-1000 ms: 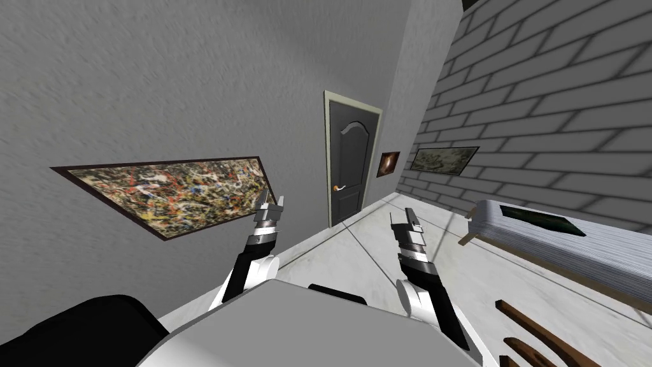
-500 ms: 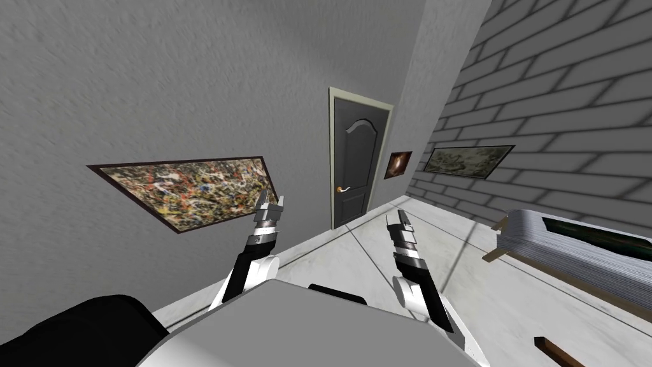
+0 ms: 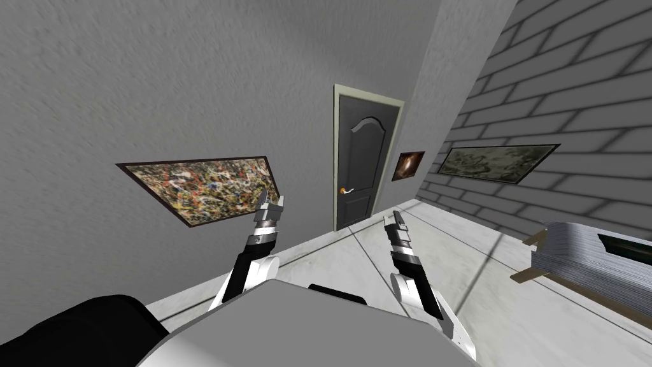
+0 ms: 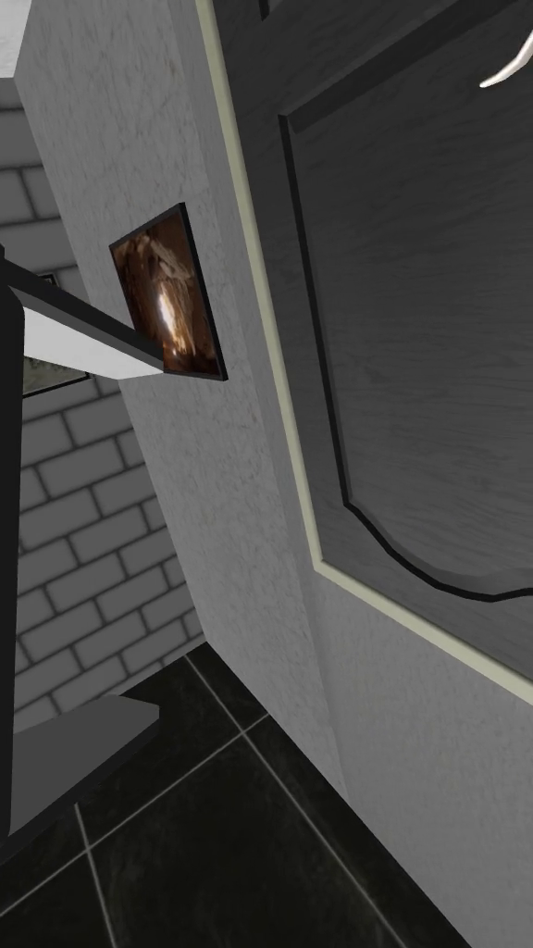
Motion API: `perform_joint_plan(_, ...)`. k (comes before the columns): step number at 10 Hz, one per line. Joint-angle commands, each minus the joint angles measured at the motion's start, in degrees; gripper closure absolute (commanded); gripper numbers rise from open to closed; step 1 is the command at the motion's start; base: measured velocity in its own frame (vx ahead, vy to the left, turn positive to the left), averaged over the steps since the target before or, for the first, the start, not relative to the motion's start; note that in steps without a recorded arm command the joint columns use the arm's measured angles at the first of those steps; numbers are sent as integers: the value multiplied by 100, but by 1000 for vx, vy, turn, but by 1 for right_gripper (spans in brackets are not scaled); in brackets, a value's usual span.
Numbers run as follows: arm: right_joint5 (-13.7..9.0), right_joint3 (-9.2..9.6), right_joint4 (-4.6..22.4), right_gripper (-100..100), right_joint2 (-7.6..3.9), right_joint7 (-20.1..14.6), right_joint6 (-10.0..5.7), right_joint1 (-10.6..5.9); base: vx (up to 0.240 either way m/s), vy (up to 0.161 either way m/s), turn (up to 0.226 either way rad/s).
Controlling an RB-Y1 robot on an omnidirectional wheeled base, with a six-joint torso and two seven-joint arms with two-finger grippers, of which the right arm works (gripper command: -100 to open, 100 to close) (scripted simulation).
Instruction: Pull the door open
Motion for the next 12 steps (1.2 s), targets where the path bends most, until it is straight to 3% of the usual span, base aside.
perform_joint_plan(1, 4, -6, 161, -100, -9, 3, -22, -65, 57, -37, 66)
perform_joint_plan(5, 19, -37, 689, -100, -66, 5, -80, -355, 44, -39, 107)
perform_joint_plan(6, 19, -37, 753, -100, -66, 5, -80, -355, 56, -42, 73)
perform_joint_plan(10, 39, -80, 1509, -100, -141, 7, -159, -750, 70, -59, 154)
perform_joint_plan(11, 39, -80, 1561, -100, -141, 7, -159, -750, 54, -59, 56)
perform_joint_plan(12, 44, -91, 1764, -100, -159, 8, -179, -849, 49, -40, 120)
